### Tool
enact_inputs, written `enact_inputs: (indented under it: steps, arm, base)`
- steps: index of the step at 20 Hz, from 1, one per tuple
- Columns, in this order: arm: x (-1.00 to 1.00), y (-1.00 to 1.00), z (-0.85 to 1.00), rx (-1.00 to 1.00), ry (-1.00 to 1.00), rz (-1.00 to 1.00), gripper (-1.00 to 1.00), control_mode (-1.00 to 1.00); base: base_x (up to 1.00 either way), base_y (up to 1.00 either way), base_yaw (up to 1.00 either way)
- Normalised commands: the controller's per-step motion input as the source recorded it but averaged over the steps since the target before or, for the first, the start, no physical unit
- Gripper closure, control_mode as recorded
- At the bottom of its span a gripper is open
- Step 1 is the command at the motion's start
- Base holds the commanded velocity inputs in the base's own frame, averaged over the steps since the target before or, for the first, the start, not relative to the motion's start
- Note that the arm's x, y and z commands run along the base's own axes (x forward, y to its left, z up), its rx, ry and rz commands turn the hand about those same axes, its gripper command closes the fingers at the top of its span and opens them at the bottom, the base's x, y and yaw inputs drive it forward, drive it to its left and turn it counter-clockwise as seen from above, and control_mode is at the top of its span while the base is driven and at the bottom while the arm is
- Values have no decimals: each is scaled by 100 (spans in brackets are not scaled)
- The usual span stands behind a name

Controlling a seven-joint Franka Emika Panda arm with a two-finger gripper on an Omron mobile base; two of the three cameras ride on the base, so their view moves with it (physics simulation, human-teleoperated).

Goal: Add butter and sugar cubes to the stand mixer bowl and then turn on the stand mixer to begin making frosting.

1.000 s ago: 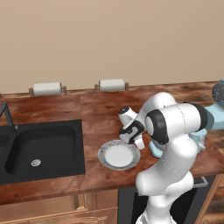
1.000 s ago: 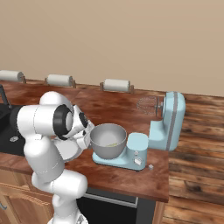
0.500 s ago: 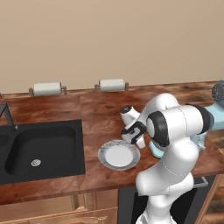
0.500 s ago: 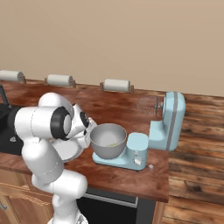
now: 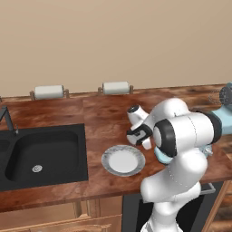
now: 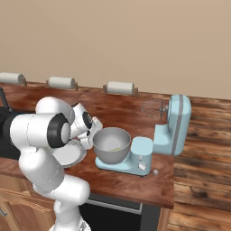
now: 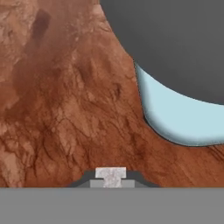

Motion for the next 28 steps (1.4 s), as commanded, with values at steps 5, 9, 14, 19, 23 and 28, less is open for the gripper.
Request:
enact_inputs:
  steps: [5,9,14,19,23,28]
  arm:
    - [0,29,30,0,-5,-13,100,-100]
    - [-2,39,30,0,-5,-13,100,-100]
    - [-9,26,49,0,-4,-13,100,-100]
    - [-18,3,59,-1,-3,-15,100,-100]
    - [-18,-4,59,0,-1,-17,100,-100]
    - [-18,-23,39,0,0,-14,100,-100]
  base:
    - [0,0,0]
    - [0,0,0]
    - [0,0,0]
    - [0,0,0]
    - [0,0,0]
    - [0,0,0]
